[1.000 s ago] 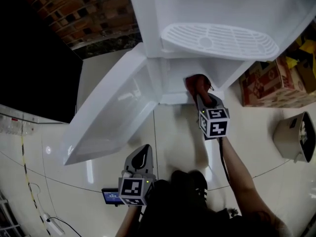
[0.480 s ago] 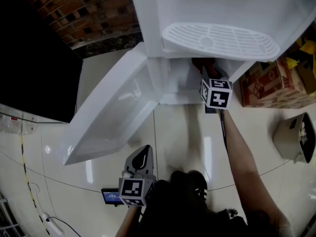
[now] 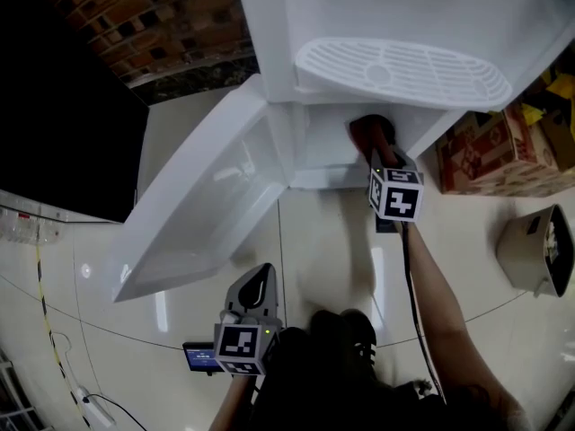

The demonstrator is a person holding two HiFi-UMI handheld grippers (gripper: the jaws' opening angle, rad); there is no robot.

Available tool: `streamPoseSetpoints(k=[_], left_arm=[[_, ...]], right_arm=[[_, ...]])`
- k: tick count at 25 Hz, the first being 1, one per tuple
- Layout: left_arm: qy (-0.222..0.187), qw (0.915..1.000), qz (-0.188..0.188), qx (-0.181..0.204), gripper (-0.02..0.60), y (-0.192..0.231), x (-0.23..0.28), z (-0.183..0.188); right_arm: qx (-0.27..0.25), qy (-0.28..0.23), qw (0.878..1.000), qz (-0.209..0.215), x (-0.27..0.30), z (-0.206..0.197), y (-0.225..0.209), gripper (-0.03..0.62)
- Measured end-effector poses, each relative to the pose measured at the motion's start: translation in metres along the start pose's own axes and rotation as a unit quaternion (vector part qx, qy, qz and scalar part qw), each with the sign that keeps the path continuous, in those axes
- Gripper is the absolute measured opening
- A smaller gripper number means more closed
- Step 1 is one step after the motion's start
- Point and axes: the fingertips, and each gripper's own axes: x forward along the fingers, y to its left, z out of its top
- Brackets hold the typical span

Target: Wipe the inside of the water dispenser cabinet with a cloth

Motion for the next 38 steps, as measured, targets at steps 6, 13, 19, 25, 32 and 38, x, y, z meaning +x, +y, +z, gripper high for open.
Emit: streamPoseSetpoints(k=[6,13,19,25,32,38], left_arm=[[-0.004,1.0,-0.004,0.001,-0.02,-0.004,0.0,0.003],[-0.004,1.0,-0.002,0.002,-0.02,-0.005,-0.001,0.003],[-0.003,1.0,0.001,0.0,-0.02,-0.003,-0.001,0.002],[0.0,1.0,0.0,-0.002,-0.02,-0.001,-0.001,0.0],[-0.002,1.0,0.001,-0.004,-0.02,0.002,-0.003,0.0],[-0.002,1.0,-0.002,-0.003,-0.02,0.0,-0.004,0.0]], right_arm=[[0.002,0.005,1.0,0.022,-0.032,-0.036,0.007,0.084],[-0.013,-0.113,0.99,0.083,-0.05,0.059,0.047,0.083],[-0.001,-0.238,0.96,0.147,-0.093,0.167,0.092,0.083],[-0.025,-0.236,0.954,0.185,-0.088,0.168,0.131,0.084],[-0.043,-0.121,0.974,0.186,-0.046,0.066,0.147,0.084],[-0.084,-0.045,0.978,0.187,-0.022,0.001,0.151,0.084]])
